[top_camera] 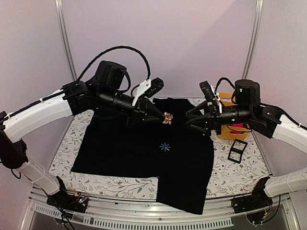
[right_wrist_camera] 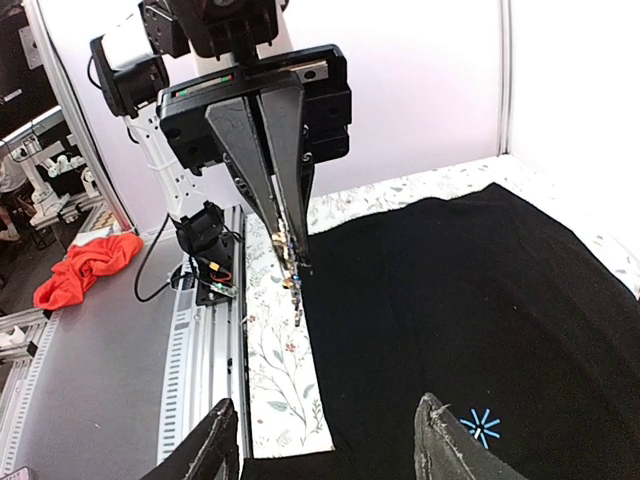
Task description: Pin the brooch onto the clothing
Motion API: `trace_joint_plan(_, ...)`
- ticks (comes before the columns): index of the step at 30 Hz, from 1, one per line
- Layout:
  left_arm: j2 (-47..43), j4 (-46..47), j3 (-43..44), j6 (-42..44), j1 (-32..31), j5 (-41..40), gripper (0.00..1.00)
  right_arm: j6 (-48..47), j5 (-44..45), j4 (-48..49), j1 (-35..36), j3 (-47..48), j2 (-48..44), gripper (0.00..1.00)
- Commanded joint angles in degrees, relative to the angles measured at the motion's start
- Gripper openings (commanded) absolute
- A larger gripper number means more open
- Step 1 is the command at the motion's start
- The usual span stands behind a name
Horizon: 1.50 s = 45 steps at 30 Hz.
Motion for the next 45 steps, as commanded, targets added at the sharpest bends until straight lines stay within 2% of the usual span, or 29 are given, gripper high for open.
trace_joint_plan(1, -3.02, 0.21, -0.98, -6.77, 0.84, 5.76, 0.00, 3.40, -1.29, 6.83, 3.76, -0.40, -0.39, 0.59)
trace_joint_plan(6, -5.13, 0.28, -0.63, -7.34, 0.80, 6.78, 0.00, 3.40, 1.34, 7.74, 7.59, 3.26, 1.09, 0.60)
trace_joint_plan(11, -7.50, 1.01, -0.90, -6.90, 0.80, 5.32, 0.00, 3.40, 0.56, 8.06, 9.50, 6.84, 3.77, 0.52)
trace_joint_plan(17, -8.28, 1.24, -0.94, -5.51, 0.81, 4.32, 0.00, 3.03, 3.41, 7.00, 12.15, 10.94, 7.23, 0.47)
trace_joint_plan(29, -8.52, 2.97, -2.31, -4.49, 0.81, 4.79, 0.00, 3.17, 1.11, 8.81, 12.21, 13.37, 11.10, 0.27)
trace_joint_plan(42, -8.14, 3.10, -2.70, -3.34, 0.94, 5.56, 0.00, 2.79, 1.67, 8.54, 12.21, 13.12, 12.40, 0.00)
trace_joint_plan(45, -8.35, 2.87, -2.78, -3.29, 1.00, 5.61, 0.00, 2.79, 2.11, 8.20, 12.22, 13.11, 12.29, 0.00)
